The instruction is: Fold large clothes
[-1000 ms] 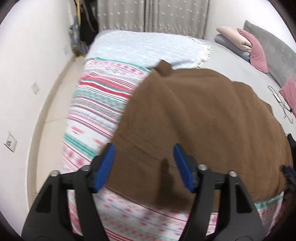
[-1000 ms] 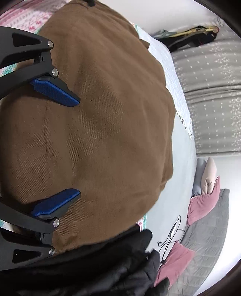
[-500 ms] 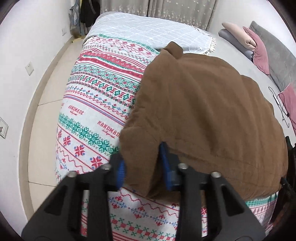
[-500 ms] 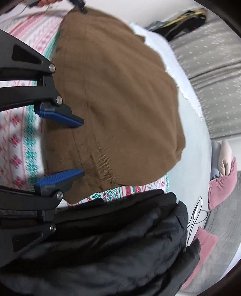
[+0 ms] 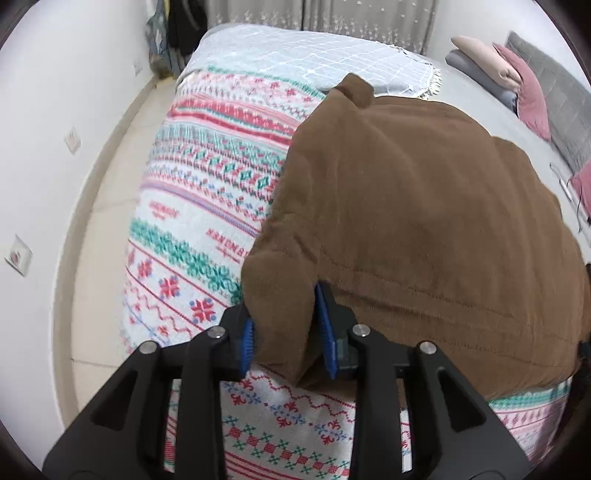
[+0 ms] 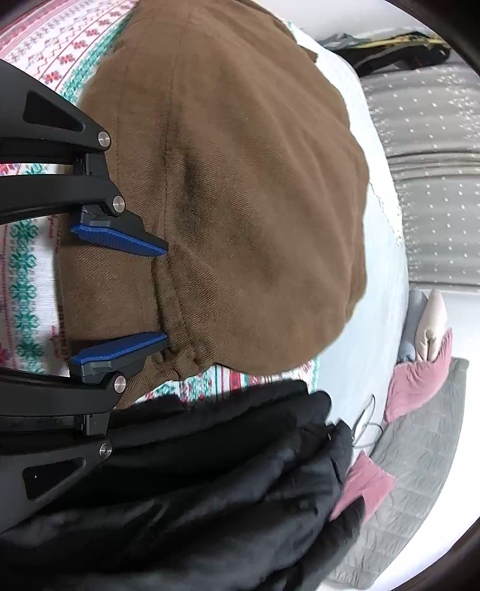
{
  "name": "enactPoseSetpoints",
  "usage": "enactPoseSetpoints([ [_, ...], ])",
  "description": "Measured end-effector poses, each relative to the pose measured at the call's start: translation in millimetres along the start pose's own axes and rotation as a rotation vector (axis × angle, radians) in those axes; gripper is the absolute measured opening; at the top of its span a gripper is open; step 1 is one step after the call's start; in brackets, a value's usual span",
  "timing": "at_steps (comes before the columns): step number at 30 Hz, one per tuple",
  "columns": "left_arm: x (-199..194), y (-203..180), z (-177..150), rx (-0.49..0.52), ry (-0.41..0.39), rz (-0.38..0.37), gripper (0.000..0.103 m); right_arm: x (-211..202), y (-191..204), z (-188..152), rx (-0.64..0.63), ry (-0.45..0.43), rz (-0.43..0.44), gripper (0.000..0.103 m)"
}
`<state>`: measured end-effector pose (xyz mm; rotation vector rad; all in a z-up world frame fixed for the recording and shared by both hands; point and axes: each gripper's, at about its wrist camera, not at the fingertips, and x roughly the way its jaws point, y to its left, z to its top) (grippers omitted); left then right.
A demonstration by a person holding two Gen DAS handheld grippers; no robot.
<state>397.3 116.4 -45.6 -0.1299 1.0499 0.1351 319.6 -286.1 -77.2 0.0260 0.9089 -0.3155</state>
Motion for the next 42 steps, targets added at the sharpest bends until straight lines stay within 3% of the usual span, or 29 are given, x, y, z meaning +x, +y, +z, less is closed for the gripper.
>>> enactPoseSetpoints([
  [5, -20, -4, 4, 0.02, -0.031, 0.038, 0.039, -24, 9, 2, 0.003, -0.028, 0.024, 0.046],
  [8, -42, -12, 4, 0.03, -0.099, 0.075, 0.039, -33, 15, 1, -0.006, -0.044, 0.033, 0.045],
  [13, -80, -85, -25, 0.309, -0.262, 0.073, 0.051, -35, 19, 1, -0.002, -0.039, 0.063, 0.046],
  [14, -83, -108, -39, 0.392, -0.272, 0.042, 0.055, -34, 20, 0, -0.005, -0.036, 0.065, 0.046],
  [18, -74, -169, -79, 0.585, -0.208, -0.069, 0.056, -31, 24, 0, -0.007, -0.022, 0.069, 0.046],
  [20, -68, -190, -93, 0.661, -0.211, -0.057, 0.056, -28, 24, -1, -0.003, -0.011, 0.074, 0.046],
  [22, -63, -202, -99, 0.703, -0.248, 0.01, 0.056, -25, 23, 0, -0.002, -0.003, 0.081, 0.046],
  [23, -60, -205, -100, 0.713, -0.253, 0.022, 0.056, -25, 24, 0, -0.003, 0.003, 0.084, 0.046],
  [27, -53, -196, -85, 0.639, -0.19, -0.045, 0.058, -25, 27, 0, -0.01, 0.009, 0.09, 0.048],
  [35, -41, -211, -73, 0.664, -0.149, -0.009, 0.06, -33, 31, 2, -0.011, -0.016, 0.088, 0.052],
  [40, -44, -209, -53, 0.613, -0.061, -0.054, 0.06, -40, 36, 3, -0.013, -0.031, 0.092, 0.055],
  [42, -55, -208, -51, 0.591, -0.065, -0.069, 0.061, -41, 36, 3, -0.013, -0.035, 0.091, 0.055],
])
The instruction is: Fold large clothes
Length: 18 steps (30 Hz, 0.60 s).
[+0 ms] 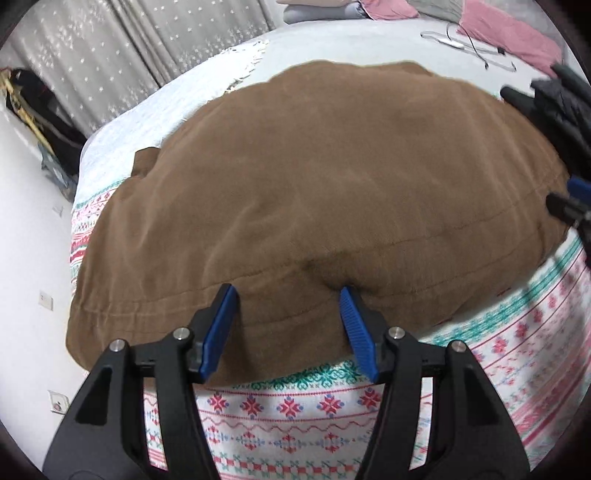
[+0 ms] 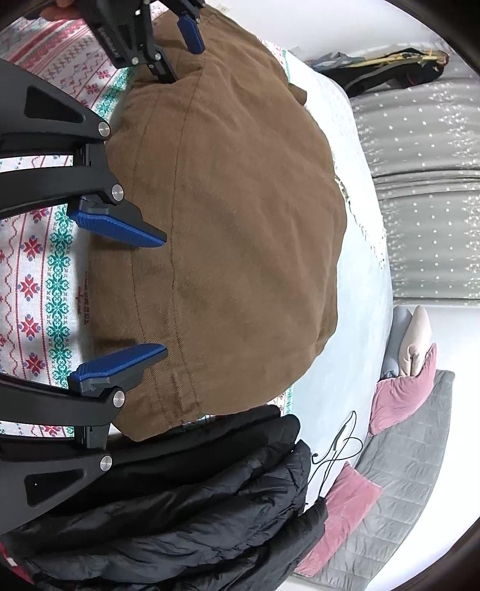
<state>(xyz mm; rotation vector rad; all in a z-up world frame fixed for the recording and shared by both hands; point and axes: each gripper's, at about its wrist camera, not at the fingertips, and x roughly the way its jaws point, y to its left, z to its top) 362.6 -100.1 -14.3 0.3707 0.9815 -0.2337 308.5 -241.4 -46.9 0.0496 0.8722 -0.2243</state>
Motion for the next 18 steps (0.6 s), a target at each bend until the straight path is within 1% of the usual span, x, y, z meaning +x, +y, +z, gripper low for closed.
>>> enactPoseSetpoints([
  [2, -7, -8, 3, 0.014, -0.023, -0.015, 0.061, -2, 0, 1, -0.002, -0.003, 0.005, 0.056],
  [3, -5, -13, 6, 0.022, -0.023, -0.024, 0.061, -2, 1, 2, -0.002, -0.005, 0.007, 0.056],
  [6, 14, -25, 15, 0.044, -0.008, -0.014, 0.061, -1, 0, 3, -0.004, -0.007, 0.008, 0.058],
  [8, 27, -28, 20, 0.038, -0.004, -0.01, 0.061, 2, 0, 2, -0.004, 0.001, 0.01, 0.059],
  [10, 36, -29, 25, 0.014, 0.006, -0.009, 0.063, 6, -1, 2, -0.005, 0.008, 0.006, 0.059],
  [12, 45, -29, 33, -0.007, 0.015, -0.012, 0.069, 11, -2, 1, -0.003, 0.021, 0.002, 0.059],
  [14, 51, -27, 42, -0.009, 0.023, -0.009, 0.072, 17, -1, 0, -0.004, 0.037, 0.0, 0.06],
  [18, 68, -21, 65, -0.032, 0.043, 0.002, 0.075, 24, 2, 0, -0.013, 0.051, 0.0, 0.06],
])
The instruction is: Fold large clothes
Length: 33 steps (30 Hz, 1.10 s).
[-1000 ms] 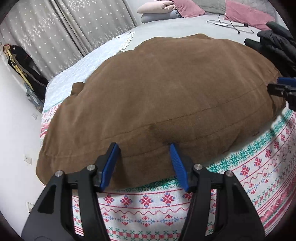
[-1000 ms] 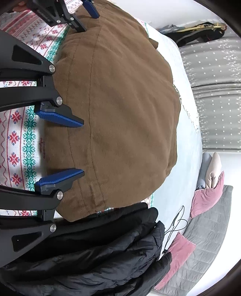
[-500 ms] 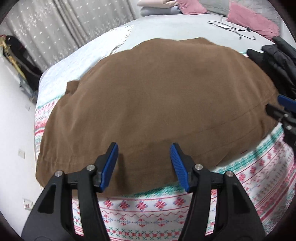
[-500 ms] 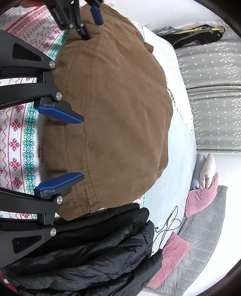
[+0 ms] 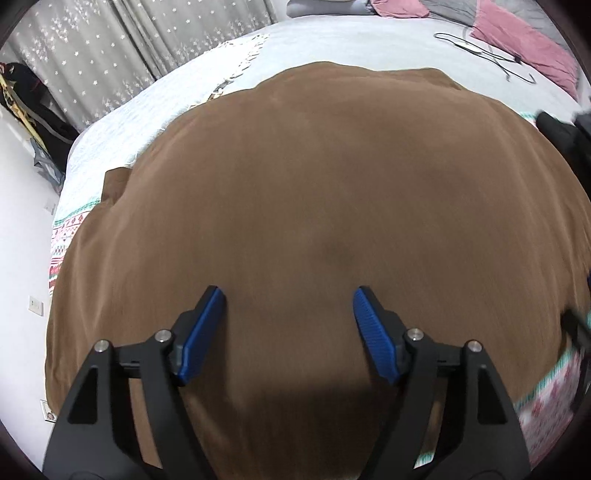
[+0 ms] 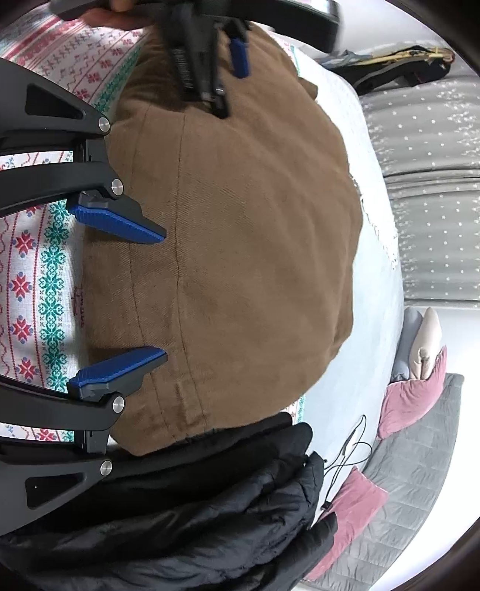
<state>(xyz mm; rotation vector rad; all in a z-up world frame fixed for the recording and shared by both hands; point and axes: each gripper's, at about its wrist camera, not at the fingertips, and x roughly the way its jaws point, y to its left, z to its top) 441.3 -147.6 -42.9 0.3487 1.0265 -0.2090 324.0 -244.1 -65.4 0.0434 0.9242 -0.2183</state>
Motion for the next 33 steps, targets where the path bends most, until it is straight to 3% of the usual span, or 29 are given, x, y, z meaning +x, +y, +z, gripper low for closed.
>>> enactPoseSetpoints([
  [11, 46, 3, 76, 0.009, 0.01, 0.068, 0.081, 11, -1, 1, 0.01, 0.021, 0.026, 0.067],
  [18, 79, 26, 126, -0.056, 0.01, 0.091, 0.082, 16, -9, 5, 0.023, 0.037, 0.058, 0.072],
  [20, 92, 34, 140, -0.079, 0.019, 0.139, 0.082, 17, -10, 6, 0.019, 0.037, 0.056, 0.072],
  [24, 111, 45, 153, -0.141, 0.029, 0.136, 0.082, 18, -10, 7, 0.008, 0.036, 0.05, 0.073],
  [28, 111, 42, 159, -0.11, 0.031, 0.162, 0.082, 23, -9, 5, 0.003, 0.035, 0.046, 0.076],
  [33, 54, 60, 135, -0.17, -0.02, 0.061, 0.081, 23, -10, 4, 0.004, 0.033, 0.057, 0.077],
])
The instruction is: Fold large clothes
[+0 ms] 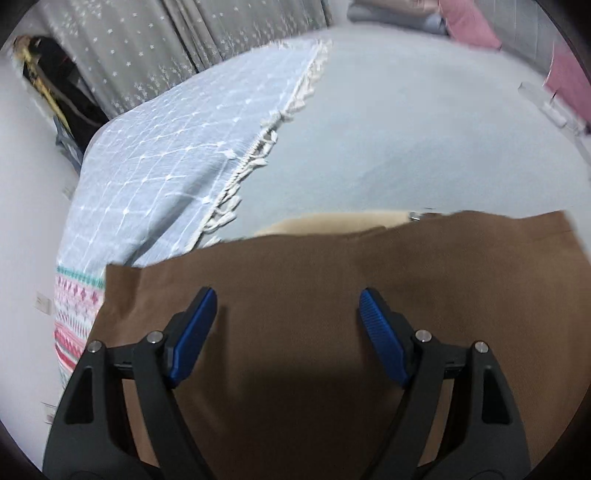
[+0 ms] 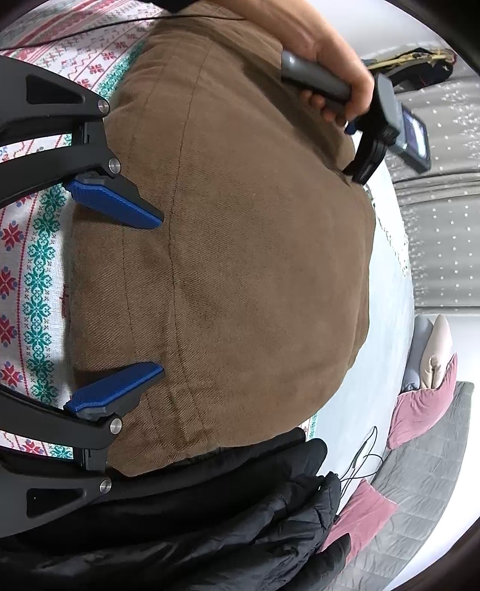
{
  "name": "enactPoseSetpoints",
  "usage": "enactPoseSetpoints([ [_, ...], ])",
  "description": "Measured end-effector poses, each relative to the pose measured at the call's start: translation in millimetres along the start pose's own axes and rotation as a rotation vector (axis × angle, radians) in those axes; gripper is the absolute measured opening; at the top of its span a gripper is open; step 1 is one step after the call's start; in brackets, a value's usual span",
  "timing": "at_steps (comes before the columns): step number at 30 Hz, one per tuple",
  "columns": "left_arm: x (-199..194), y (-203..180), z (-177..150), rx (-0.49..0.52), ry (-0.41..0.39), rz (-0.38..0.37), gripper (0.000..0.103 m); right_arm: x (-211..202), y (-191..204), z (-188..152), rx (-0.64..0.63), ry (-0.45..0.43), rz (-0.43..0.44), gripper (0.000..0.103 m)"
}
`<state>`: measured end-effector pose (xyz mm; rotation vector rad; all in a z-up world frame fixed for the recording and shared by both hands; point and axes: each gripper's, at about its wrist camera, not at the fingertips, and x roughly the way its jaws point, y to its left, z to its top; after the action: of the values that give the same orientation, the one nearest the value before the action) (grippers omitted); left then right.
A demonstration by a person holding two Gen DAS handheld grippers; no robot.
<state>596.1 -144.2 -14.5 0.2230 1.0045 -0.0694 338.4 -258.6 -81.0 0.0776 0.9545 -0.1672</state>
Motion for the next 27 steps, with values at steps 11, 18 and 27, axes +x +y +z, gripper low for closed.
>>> enactPoseSetpoints([
  [11, -129, -41, -197, 0.252, -0.011, -0.189, 0.081, -10, -5, 1, 0.063, 0.009, 0.06, 0.077],
  [18, -104, -59, -221, 0.224, -0.004, -0.081, 0.088, 4, -4, -3, 0.055, 0.03, 0.085, 0.08],
  [27, -133, -27, -226, 0.1, 0.004, -0.091, 0.087, -21, -23, -7, 0.171, 0.026, 0.167, 0.081],
])
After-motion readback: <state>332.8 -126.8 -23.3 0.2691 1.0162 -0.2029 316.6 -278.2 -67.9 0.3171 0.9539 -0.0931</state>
